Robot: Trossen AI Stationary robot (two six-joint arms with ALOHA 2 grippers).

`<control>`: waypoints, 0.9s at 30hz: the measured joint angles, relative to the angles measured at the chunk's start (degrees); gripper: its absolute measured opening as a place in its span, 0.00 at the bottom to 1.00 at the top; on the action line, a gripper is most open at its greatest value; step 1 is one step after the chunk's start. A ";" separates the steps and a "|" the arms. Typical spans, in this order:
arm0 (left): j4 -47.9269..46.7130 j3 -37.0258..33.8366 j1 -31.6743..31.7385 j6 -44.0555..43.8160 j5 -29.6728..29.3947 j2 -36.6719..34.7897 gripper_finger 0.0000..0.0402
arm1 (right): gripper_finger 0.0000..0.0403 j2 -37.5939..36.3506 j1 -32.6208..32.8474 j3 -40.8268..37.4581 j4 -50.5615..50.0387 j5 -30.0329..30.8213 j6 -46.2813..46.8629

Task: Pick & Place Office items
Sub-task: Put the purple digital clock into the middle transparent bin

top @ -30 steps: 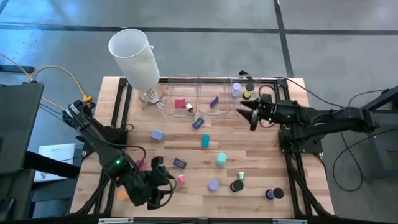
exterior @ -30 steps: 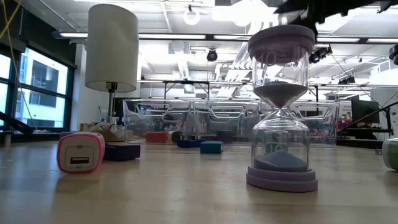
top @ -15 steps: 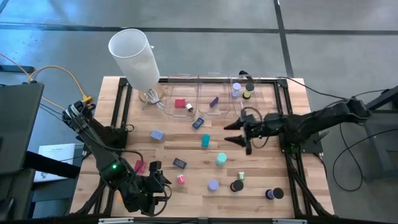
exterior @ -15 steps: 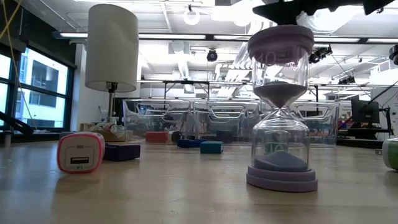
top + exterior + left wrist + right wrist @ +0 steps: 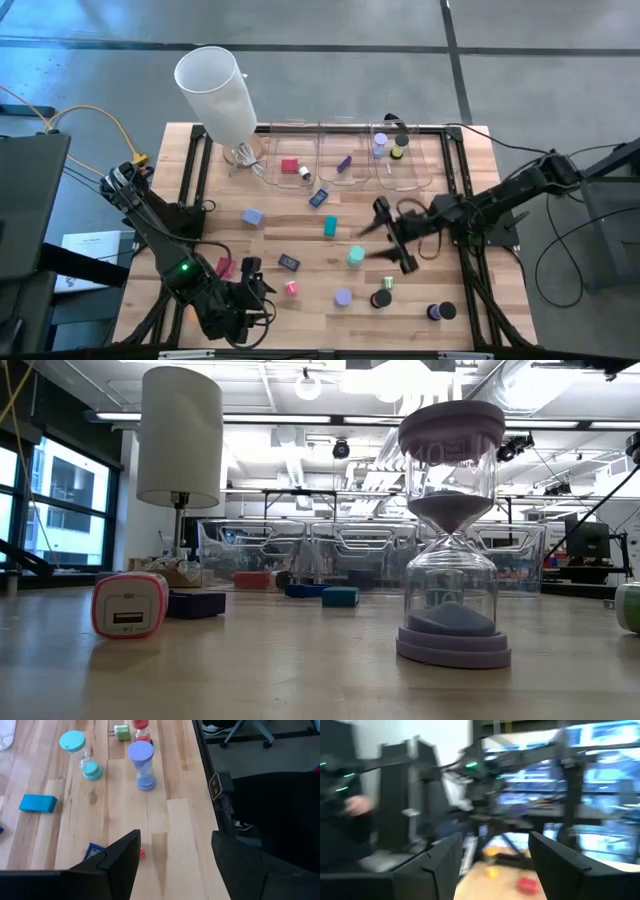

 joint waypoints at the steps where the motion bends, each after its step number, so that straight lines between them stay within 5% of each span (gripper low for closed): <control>1: 0.02 0.00 0.17 -0.26 0.00 0.00 0.59 | 0.54 -0.02 1.17 0.00 -1.59 0.07 -0.33; 4: 0.02 0.00 0.97 -0.31 -0.02 -0.02 0.59 | 0.54 0.11 5.19 -0.02 -6.86 6.34 -4.97; 9: -0.06 0.00 3.01 -0.14 0.00 0.00 0.59 | 0.54 1.02 10.85 -0.04 -7.75 26.86 -13.79; 13: -0.78 -0.02 4.50 0.13 0.00 -0.01 0.59 | 0.54 1.53 13.69 -0.04 -7.93 34.68 -16.85; 27: -0.74 -0.04 6.21 1.04 -0.29 -0.01 0.59 | 0.54 1.51 14.39 -0.04 -8.47 36.79 -10.77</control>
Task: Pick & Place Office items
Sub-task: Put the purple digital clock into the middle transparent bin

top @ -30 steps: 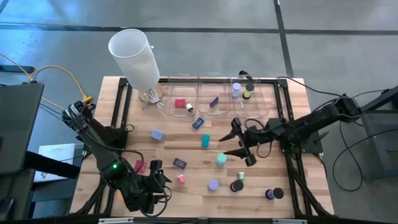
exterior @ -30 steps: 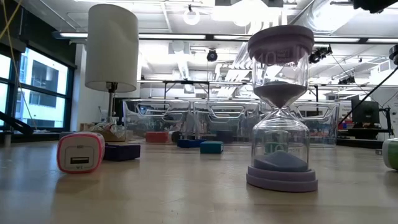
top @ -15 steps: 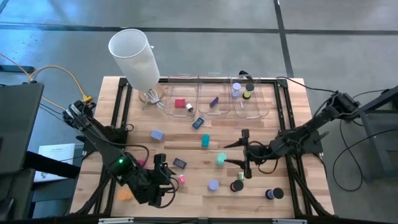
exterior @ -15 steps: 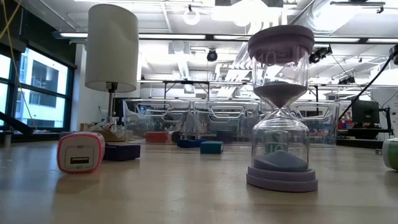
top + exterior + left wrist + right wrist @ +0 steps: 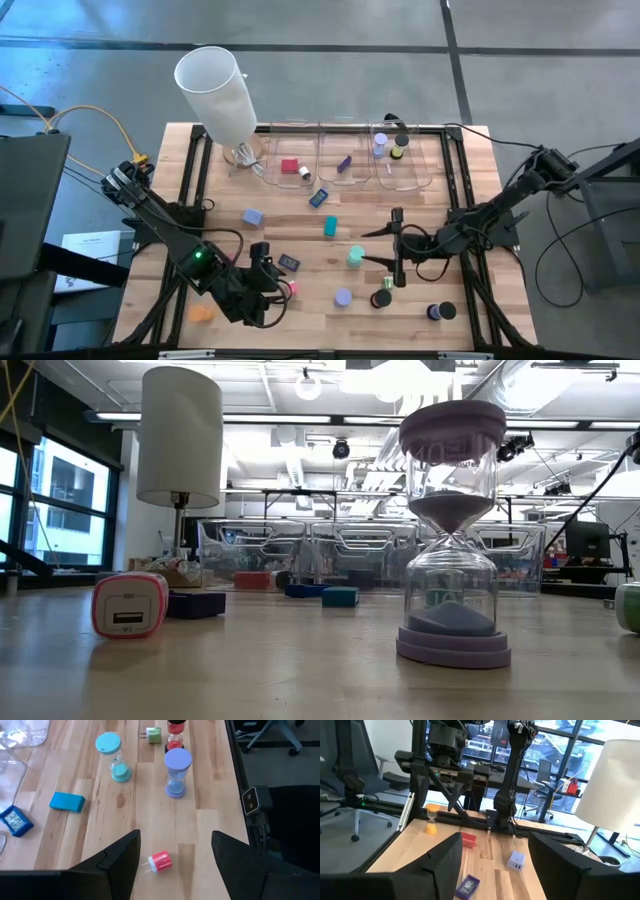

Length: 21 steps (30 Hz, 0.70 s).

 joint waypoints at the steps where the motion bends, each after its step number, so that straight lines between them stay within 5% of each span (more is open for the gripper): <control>1: 0.02 0.00 0.00 0.00 -0.01 -0.01 0.59 | 0.54 0.00 0.00 0.00 -0.02 0.00 0.00; 16: -0.15 0.00 1.79 -0.04 0.07 4.15 0.73 | 0.54 0.00 0.00 0.00 -0.03 0.00 0.00; 21: -0.89 0.00 3.79 -1.56 6.82 4.47 0.75 | 0.54 0.00 0.00 0.00 -0.02 0.00 0.00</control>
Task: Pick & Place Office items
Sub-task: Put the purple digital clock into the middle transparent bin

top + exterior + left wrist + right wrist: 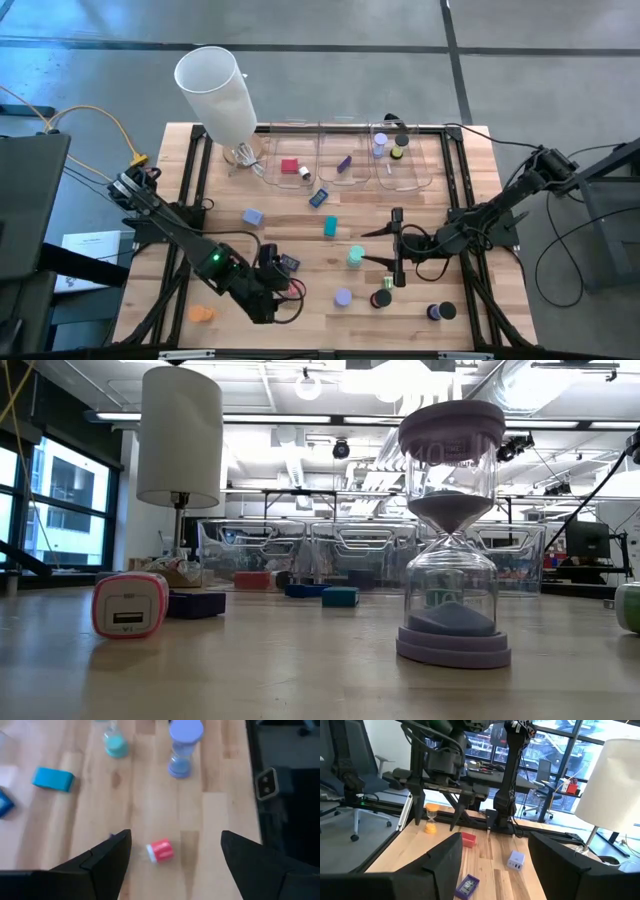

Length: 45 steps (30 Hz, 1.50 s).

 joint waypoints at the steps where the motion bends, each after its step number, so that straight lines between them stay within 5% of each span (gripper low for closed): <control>1: -0.24 0.00 0.55 0.20 1.28 0.00 0.75 | 0.54 0.00 0.00 0.00 0.00 -0.02 0.00; 45: -14.11 -0.21 7.30 17.76 0.34 10.49 0.75 | 0.54 0.00 -0.01 0.04 -0.01 -1.29 -1.14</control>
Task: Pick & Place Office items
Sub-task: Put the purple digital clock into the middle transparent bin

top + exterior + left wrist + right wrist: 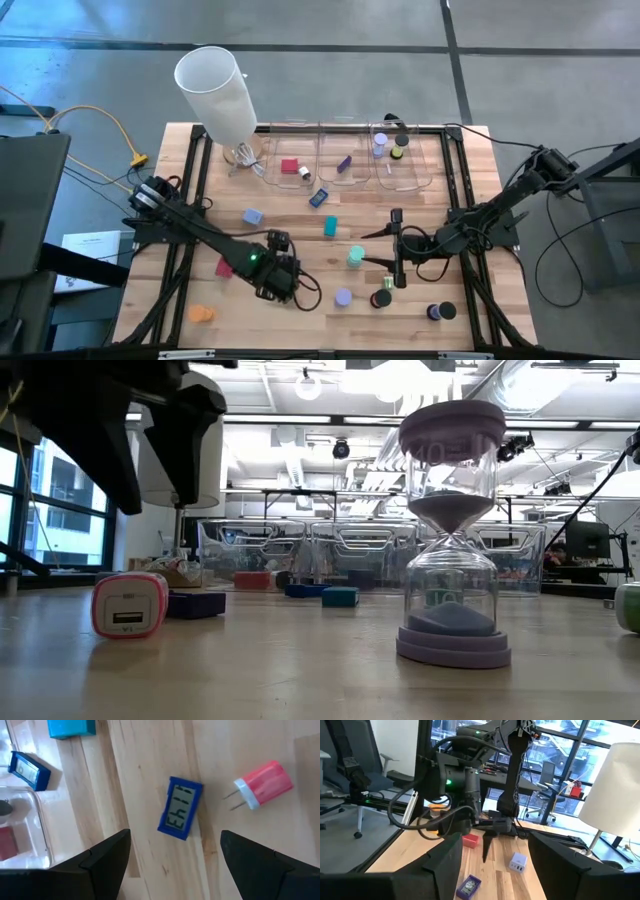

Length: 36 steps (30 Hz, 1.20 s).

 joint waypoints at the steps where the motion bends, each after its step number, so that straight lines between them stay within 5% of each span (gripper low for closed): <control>1: -0.07 -0.30 0.22 0.25 0.00 0.00 0.75 | 0.54 0.00 0.01 0.00 0.01 0.00 0.00; 17: 3.04 -3.92 3.61 13.35 7.74 -0.02 0.75 | 0.54 0.00 0.01 0.00 0.01 -0.02 0.01; 27: 6.09 -7.77 9.04 15.70 14.54 -0.02 0.75 | 0.54 0.00 0.00 0.00 -0.01 -0.02 0.08; 36: 10.80 -12.15 11.31 15.46 14.51 -0.04 0.75 | 0.54 0.00 0.01 0.00 -0.01 -0.04 2.19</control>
